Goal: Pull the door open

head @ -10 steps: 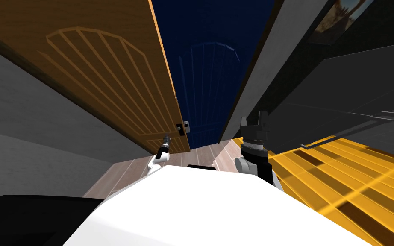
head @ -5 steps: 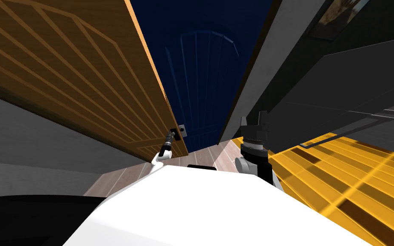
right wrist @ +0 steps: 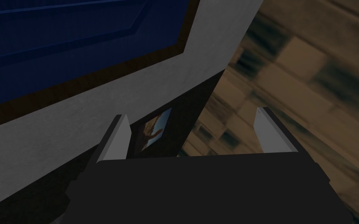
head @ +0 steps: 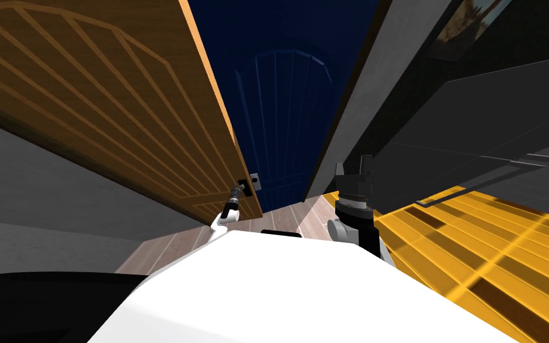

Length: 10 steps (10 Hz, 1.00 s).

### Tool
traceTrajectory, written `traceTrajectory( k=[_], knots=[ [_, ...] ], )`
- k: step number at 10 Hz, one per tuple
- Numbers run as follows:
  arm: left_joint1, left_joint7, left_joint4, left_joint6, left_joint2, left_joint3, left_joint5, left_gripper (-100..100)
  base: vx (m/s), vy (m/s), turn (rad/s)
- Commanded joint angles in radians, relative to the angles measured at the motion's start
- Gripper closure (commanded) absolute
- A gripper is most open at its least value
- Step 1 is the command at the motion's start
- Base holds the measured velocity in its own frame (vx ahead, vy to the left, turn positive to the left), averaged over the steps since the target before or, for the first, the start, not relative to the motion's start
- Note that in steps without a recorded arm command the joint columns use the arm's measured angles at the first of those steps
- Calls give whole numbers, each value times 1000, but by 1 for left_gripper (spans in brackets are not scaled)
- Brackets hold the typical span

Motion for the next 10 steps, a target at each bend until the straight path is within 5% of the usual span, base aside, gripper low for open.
traceTrajectory(
  k=[1, 3, 4, 10],
  knots=[
    [0, 0, 0, 0, -1, -1, 0, 100, 0, 0, 0],
    [19, 10, 2, 0, 17, 1, 3, 100, -177, 11, 15],
    [19, 8, -12, 7, 12, -3, 3, -100, -213, -7, 1],
    [27, 20, -49, 15, 8, -36, 2, -100, -158, -64, -27]
  ],
)
